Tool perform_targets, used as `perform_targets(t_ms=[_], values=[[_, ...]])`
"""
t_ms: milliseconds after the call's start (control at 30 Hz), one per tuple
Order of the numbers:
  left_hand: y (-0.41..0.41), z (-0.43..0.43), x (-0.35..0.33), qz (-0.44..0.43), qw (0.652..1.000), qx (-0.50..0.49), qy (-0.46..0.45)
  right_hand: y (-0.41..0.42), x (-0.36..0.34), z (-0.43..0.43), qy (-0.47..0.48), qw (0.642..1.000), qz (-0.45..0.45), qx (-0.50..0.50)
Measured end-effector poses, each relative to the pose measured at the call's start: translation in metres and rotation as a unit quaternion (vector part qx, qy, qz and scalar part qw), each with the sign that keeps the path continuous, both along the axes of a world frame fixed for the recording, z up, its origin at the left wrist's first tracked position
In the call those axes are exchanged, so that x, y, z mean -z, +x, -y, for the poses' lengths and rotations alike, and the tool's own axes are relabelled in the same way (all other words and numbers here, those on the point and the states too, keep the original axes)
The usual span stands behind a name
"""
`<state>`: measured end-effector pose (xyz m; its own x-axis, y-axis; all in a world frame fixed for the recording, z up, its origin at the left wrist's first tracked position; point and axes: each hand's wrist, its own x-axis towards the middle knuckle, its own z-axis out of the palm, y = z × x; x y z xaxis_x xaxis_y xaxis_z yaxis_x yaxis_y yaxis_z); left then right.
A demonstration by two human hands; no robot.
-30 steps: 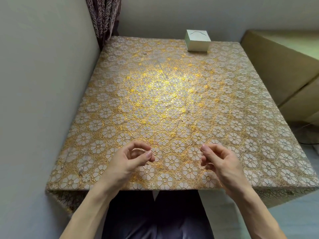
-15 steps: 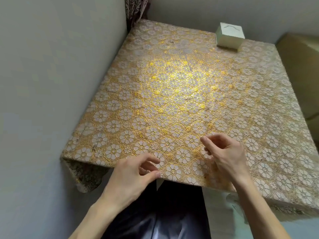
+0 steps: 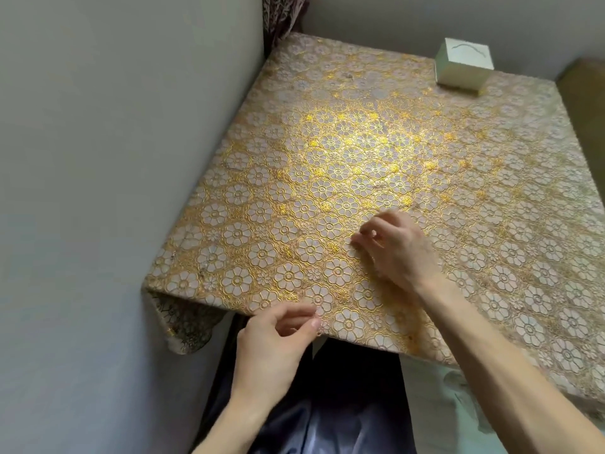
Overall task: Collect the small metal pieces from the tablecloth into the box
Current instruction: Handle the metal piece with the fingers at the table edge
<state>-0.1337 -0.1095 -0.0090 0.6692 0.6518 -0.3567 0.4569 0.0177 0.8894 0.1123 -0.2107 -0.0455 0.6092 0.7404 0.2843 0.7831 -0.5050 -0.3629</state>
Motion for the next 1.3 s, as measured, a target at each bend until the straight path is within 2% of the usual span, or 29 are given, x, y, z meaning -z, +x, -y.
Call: perform_targets(t_ms=[100, 233, 300, 400, 467, 567, 667, 767, 933, 1067, 1100, 1200, 1300], values=[[-0.005, 0.003, 0.002, 0.013, 0.991, -0.045, -0.123, -0.018, 0.002, 0.005, 0.023, 0.999, -0.007, 0.045], [-0.010, 0.011, 0.004, 0.016, 0.958, -0.100, -0.270, -0.076, -0.018, 0.032, 0.135, 0.973, -0.161, 0.095], [-0.012, 0.016, 0.006, 0.023, 0.936, -0.125, -0.329, -0.112, -0.029, 0.049, 0.181, 0.941, -0.252, 0.133], [-0.012, 0.024, 0.011, 0.034, 0.925, -0.146, -0.350, -0.156, -0.033, 0.069, 0.218, 0.868, -0.407, 0.181], [-0.010, 0.029, 0.014, 0.048, 0.917, -0.154, -0.364, -0.176, -0.023, 0.077, 0.202, 0.825, -0.492, 0.193], [-0.008, 0.037, 0.016, 0.055, 0.908, -0.145, -0.390, -0.193, -0.010, 0.080, 0.162, 0.786, -0.566, 0.191], [-0.008, 0.044, 0.017, 0.049, 0.904, -0.131, -0.404, -0.197, -0.006, 0.075, 0.183, 0.764, -0.585, 0.203], [-0.009, 0.051, 0.018, 0.044, 0.908, -0.131, -0.396, -0.197, -0.004, 0.069, 0.215, 0.759, -0.572, 0.223], [-0.009, 0.053, 0.019, 0.031, 0.918, -0.136, -0.372, -0.200, 0.001, 0.064, 0.228, 0.770, -0.549, 0.233], [-0.008, 0.051, 0.018, 0.046, 0.908, -0.139, -0.392, -0.203, 0.001, 0.061, 0.221, 0.800, -0.516, 0.215], [-0.007, 0.051, 0.017, 0.058, 0.896, -0.149, -0.413, -0.204, 0.000, 0.059, 0.233, 0.796, -0.519, 0.208], [-0.004, 0.049, 0.012, 0.079, 0.868, -0.172, -0.459, -0.205, -0.005, 0.056, 0.293, 0.749, -0.558, 0.204], [-0.004, 0.047, 0.013, 0.047, 0.883, -0.153, -0.442, -0.207, -0.007, 0.056, 0.315, 0.737, -0.562, 0.205]])
